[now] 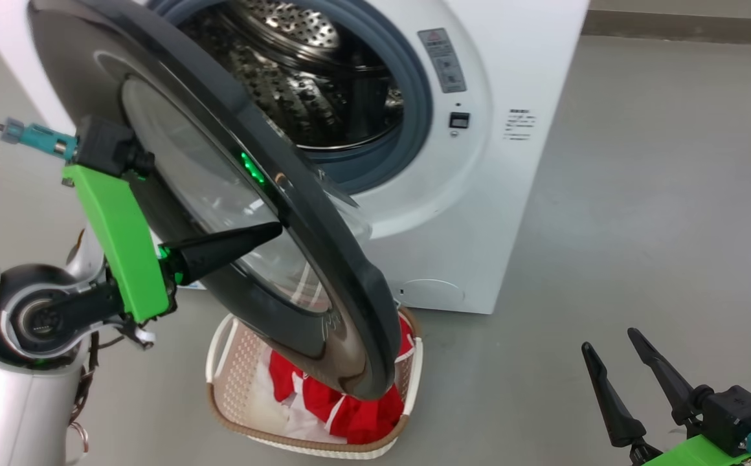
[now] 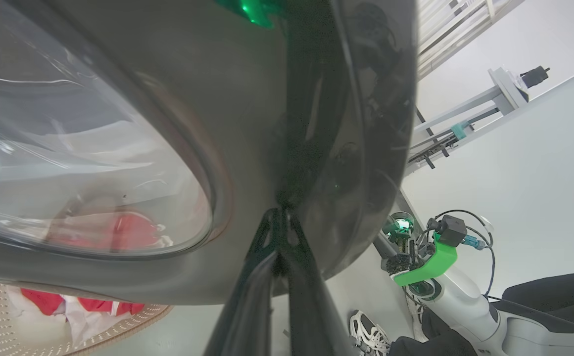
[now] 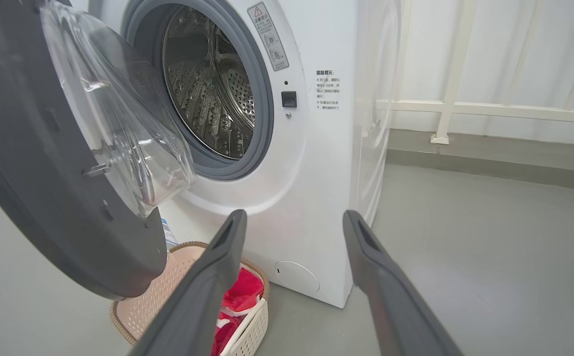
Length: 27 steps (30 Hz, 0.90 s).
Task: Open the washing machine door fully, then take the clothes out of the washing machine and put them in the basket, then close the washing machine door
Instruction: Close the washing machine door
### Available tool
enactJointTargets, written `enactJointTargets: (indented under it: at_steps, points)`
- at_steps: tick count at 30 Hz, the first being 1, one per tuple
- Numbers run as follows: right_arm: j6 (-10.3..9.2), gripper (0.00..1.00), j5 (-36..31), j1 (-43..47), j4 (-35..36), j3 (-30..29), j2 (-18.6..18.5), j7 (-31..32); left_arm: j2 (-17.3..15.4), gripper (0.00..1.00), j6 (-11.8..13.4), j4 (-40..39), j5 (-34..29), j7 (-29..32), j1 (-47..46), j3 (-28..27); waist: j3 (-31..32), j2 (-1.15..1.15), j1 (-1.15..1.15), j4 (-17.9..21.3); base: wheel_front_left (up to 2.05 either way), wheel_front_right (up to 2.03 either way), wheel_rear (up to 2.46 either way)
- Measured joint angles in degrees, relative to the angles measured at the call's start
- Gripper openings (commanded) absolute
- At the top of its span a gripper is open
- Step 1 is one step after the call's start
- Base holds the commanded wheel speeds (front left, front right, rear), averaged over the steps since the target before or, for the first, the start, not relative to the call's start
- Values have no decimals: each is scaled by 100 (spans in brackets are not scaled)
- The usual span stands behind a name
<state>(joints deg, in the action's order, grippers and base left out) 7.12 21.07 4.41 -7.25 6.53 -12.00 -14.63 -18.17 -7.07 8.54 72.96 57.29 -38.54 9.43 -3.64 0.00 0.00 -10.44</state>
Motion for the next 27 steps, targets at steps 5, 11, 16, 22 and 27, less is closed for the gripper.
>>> enactJointTargets:
  at_steps: [5, 11, 16, 22, 27]
  points:
    - [0, 100, 0, 0, 20, -20, 23, 0, 70, 0, 0, 91, -46, -232, -7, 32, -8, 0, 0, 222, 0, 0, 0]
    - [0, 100, -1, 0, 33, -48, 57, 0, 93, 0, -1, 281, -189, -631, -46, 96, -41, 0, 0, 468, 0, 0, 0]
    - [0, 100, -3, -3, 53, -53, 94, 0, 74, 0, -1, 481, -361, -951, -158, 125, -96, 0, 0, 613, 0, 0, 0]
    - [0, 100, -10, -13, 66, -73, 126, 0, 35, 0, -1, 756, -367, -1421, -329, 143, -206, 0, 0, 821, 0, 0, 0]
    - [0, 100, -16, -30, 67, -85, 152, 0, -36, 0, -1, 1029, -390, -1884, -560, 247, -299, 0, 0, 1015, 0, 0, 0]
